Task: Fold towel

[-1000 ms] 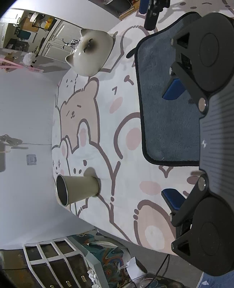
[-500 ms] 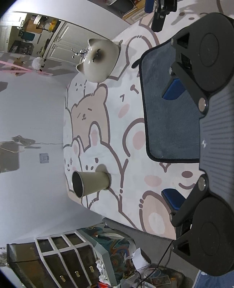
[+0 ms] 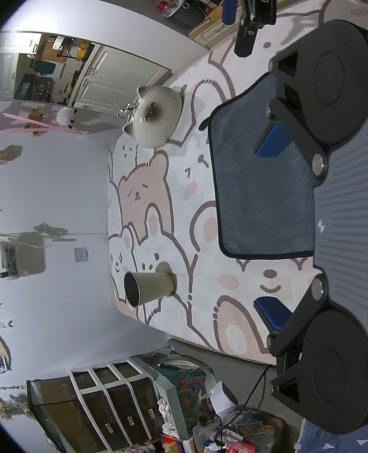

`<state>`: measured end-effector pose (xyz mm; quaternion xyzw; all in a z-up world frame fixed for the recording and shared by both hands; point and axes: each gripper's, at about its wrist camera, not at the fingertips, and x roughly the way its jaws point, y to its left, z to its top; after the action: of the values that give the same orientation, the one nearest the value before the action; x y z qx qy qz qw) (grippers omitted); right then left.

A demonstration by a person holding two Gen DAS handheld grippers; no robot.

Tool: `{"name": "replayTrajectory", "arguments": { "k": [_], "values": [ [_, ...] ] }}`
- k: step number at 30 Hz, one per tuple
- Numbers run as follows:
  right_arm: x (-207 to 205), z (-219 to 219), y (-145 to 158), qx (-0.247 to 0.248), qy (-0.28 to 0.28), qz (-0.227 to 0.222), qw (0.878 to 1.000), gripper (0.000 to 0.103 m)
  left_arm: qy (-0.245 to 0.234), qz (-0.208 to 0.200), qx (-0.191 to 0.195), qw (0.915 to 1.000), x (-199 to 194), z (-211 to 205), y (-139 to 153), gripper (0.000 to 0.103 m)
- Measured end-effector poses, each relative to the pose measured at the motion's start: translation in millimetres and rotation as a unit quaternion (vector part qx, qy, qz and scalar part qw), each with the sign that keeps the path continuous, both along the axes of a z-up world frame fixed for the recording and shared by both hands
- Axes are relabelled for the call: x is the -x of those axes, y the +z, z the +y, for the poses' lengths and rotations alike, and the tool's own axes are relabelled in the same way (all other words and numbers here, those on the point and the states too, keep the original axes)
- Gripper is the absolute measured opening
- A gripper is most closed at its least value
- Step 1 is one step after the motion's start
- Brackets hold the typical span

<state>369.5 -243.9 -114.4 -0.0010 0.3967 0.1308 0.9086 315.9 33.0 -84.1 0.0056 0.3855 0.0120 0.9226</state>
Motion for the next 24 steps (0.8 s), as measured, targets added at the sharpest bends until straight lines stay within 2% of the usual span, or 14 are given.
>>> {"name": "replayTrajectory", "arguments": {
  "k": [24],
  "values": [
    [107.2, -14.1, 50.0, -0.006, -0.003, -0.034, 0.999, 0.103, -0.003, -0.024, -0.009, 0.9997, 111.1, -19.5, 31.0, 0.103]
  ]
}}
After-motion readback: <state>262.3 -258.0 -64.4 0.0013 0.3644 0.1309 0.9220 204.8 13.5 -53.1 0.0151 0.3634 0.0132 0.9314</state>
